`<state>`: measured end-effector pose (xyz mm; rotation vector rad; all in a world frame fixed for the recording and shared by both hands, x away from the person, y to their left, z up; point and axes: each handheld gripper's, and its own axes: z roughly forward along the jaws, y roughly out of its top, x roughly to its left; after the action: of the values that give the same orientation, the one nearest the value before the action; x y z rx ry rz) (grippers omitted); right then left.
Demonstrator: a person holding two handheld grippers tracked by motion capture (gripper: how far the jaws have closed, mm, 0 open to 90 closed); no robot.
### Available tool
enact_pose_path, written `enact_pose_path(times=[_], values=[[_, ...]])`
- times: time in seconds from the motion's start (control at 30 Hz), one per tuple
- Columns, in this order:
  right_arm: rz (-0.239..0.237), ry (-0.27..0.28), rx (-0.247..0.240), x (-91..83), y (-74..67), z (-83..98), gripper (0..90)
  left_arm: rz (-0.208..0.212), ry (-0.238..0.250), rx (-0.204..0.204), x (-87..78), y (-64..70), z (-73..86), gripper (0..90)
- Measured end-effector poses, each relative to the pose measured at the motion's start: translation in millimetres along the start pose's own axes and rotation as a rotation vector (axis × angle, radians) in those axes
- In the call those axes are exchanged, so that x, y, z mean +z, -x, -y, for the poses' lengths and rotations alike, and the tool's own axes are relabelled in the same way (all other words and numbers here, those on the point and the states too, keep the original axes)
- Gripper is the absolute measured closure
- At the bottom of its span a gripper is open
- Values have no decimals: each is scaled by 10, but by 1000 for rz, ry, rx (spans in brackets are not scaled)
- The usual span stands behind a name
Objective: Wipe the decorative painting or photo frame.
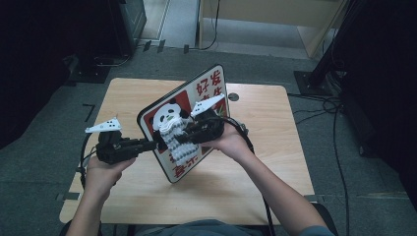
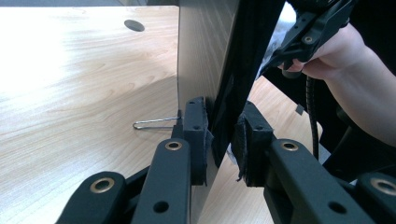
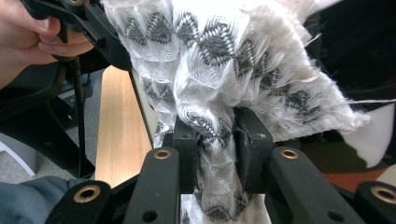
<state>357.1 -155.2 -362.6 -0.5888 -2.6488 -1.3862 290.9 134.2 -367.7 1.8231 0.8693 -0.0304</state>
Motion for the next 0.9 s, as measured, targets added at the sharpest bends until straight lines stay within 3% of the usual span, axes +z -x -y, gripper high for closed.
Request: enact_pose_path(times=[0.9], values=[[4,-29,26,130,8,261,734,15,0,-1,22,-6,0,761]])
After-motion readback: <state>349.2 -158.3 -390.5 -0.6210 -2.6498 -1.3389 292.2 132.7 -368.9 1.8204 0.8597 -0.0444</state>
